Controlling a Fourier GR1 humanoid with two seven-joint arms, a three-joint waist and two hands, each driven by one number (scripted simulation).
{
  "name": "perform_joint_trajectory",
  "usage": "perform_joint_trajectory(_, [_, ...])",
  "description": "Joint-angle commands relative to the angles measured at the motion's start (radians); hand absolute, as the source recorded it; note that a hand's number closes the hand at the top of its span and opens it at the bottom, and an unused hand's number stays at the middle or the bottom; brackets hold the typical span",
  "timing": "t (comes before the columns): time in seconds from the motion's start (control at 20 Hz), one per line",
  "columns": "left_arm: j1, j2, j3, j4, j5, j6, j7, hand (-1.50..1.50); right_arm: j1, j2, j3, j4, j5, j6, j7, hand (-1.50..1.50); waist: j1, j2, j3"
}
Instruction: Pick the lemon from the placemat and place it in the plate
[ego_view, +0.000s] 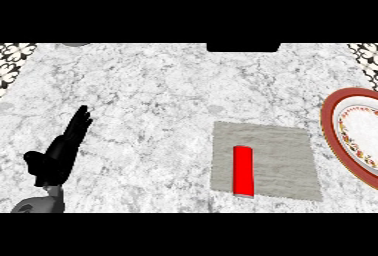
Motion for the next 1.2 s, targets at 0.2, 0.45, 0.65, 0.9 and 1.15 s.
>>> perform_joint_trajectory(0.2, [-0.049,-0.015,0.022,0.143,-0.016,-0.005,-0.099,0.00,-0.231,0.031,0.016,0.335,0.040,-0.097,0.044,-1.50,-0.001,0.004,0.000])
perform_joint_trajectory(0.45, [0.001,-0.014,-0.004,-0.014,-0.034,0.017,0.014,0.00,-0.222,0.078,-0.078,0.362,-0.079,-0.163,-0.061,-1.50,-0.004,-0.001,0.001])
perform_joint_trajectory(0.65, [-0.010,-0.013,0.022,0.057,-0.021,0.008,-0.041,0.00,-0.176,0.080,-0.202,0.291,-0.230,-0.142,-0.160,-1.50,-0.027,-0.004,0.000])
perform_joint_trajectory(0.9, [0.019,-0.025,0.016,0.015,-0.022,0.016,-0.027,0.00,-0.132,-0.019,-0.359,0.344,-0.430,0.052,-0.212,-1.50,-0.028,-0.004,0.000])
perform_joint_trajectory(1.15, [0.024,-0.012,0.018,0.007,-0.015,-0.011,-0.025,0.00,0.022,-0.107,-0.476,0.436,-0.547,0.217,-0.339,-1.50,-0.025,-0.003,0.001])
